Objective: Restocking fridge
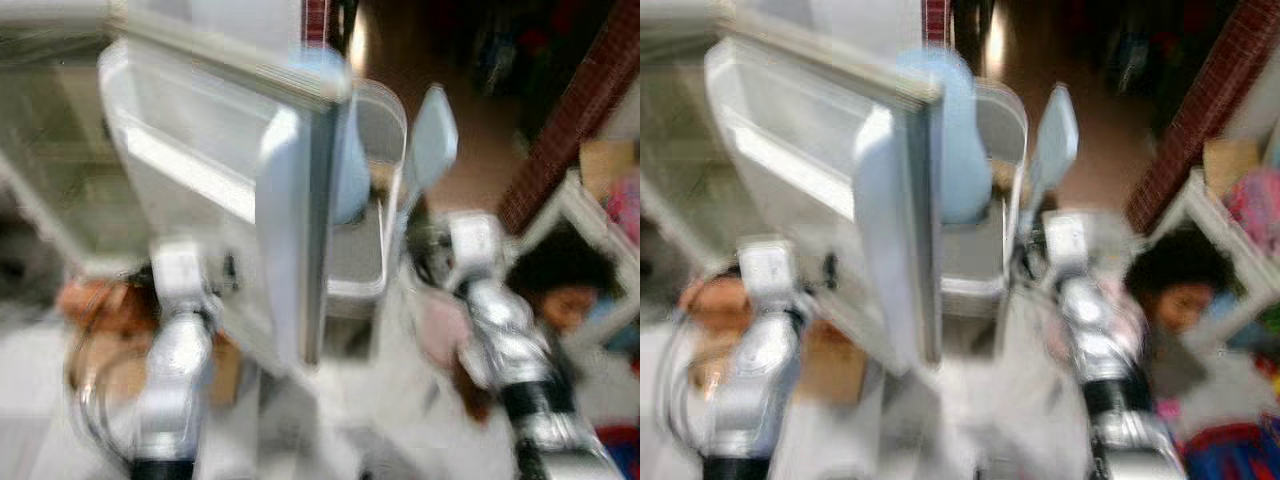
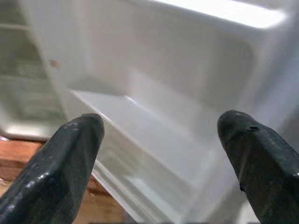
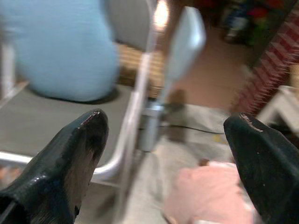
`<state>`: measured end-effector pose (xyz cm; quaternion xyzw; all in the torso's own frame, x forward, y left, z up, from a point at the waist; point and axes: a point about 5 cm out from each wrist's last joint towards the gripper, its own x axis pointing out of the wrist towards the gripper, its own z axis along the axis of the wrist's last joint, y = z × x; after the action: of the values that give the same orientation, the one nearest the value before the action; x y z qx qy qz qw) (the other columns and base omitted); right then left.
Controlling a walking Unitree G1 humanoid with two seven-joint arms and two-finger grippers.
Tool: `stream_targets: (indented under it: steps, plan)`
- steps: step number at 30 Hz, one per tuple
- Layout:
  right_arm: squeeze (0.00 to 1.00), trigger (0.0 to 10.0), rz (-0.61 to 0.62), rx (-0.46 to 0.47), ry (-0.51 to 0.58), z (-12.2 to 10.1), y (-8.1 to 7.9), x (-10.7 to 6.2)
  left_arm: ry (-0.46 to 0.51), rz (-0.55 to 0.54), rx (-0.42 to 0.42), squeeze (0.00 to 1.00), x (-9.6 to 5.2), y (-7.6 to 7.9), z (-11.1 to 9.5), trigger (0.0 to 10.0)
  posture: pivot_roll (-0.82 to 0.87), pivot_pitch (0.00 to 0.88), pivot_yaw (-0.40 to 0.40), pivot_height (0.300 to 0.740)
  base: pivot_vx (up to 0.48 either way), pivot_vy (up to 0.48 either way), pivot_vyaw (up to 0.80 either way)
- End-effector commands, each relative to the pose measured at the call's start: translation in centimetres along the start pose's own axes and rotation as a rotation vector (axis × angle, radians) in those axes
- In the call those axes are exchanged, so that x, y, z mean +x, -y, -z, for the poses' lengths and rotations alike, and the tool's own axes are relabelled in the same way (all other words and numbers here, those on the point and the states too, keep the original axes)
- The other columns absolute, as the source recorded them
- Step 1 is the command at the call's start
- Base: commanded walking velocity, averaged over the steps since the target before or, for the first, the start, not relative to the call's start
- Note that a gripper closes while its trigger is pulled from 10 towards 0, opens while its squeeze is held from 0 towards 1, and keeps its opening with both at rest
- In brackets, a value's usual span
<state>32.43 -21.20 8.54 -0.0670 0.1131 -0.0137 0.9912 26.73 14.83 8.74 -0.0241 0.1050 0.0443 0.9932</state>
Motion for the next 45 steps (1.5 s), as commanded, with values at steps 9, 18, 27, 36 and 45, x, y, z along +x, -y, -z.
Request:
stream_targets:
  steps: [9, 18, 27, 36, 45]
  plan:
    - [0.00, 10.0, -0.090, 0.084, 0.115, -3.2, -3.9, 1.4, -0.118, -0.208, 0.017, 0.00, -1.5, -5.2, 1.6, 10.0, 0.05, 0.000, -0.018, 0.740, 0.000, 0.000, 0.00]
    - [0.00, 10.0, -0.084, 0.137, 0.189, -5.6, -6.0, 2.3, -0.231, -0.222, 0.031, 0.00, -2.1, -6.1, 3.1, 10.0, 0.07, 0.000, -0.024, 0.740, 0.000, 0.000, 0.71]
    - [0.00, 10.0, -0.015, 0.143, 0.154, -6.4, -7.2, 3.5, -0.340, -0.163, 0.010, 0.00, -2.2, -5.6, 4.3, 10.0, 0.07, 0.000, -0.021, 0.740, 0.000, 0.000, 0.67]
    - [0.00, 10.0, -0.704, 0.415, 0.266, -9.9, -13.9, 0.7, -0.381, -0.141, -0.001, 0.00, -2.2, -5.4, 4.7, 10.0, 0.08, 0.000, -0.028, 0.740, 0.000, 0.000, 0.00]
    - [0.00, 10.0, -0.602, -0.104, -0.020, -1.6, -9.8, 1.6, -0.398, -0.130, -0.002, 0.00, -2.3, -5.4, 4.8, 10.0, 0.08, 0.000, -0.020, 0.740, 0.000, 0.000, 0.00]
